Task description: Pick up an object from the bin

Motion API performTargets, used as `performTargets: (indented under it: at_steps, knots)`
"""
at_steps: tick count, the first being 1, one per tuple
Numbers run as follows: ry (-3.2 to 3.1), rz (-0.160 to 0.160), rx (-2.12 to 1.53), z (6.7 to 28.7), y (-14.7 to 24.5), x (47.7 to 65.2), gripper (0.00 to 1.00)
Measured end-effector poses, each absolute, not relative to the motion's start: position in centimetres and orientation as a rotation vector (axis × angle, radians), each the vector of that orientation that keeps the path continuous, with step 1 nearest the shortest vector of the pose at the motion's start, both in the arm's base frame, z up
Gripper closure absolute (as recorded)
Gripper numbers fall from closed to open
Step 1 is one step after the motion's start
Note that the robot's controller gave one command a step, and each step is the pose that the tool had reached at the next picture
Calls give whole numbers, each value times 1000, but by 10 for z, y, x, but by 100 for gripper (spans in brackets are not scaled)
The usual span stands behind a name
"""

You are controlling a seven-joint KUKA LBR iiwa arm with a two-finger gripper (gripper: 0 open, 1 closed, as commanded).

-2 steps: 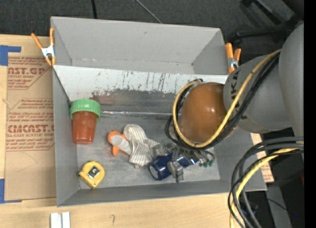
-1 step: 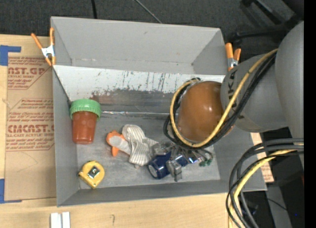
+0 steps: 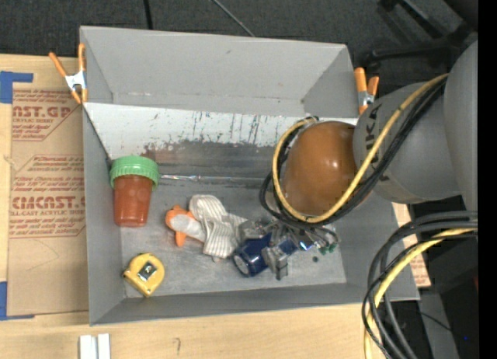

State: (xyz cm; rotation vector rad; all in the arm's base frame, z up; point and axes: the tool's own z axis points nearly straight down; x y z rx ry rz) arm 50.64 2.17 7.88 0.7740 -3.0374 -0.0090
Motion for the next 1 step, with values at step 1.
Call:
performTargets:
  at_steps: [1]
  knots:
    - [-3022, -9, 788, 79, 17, 531, 100]
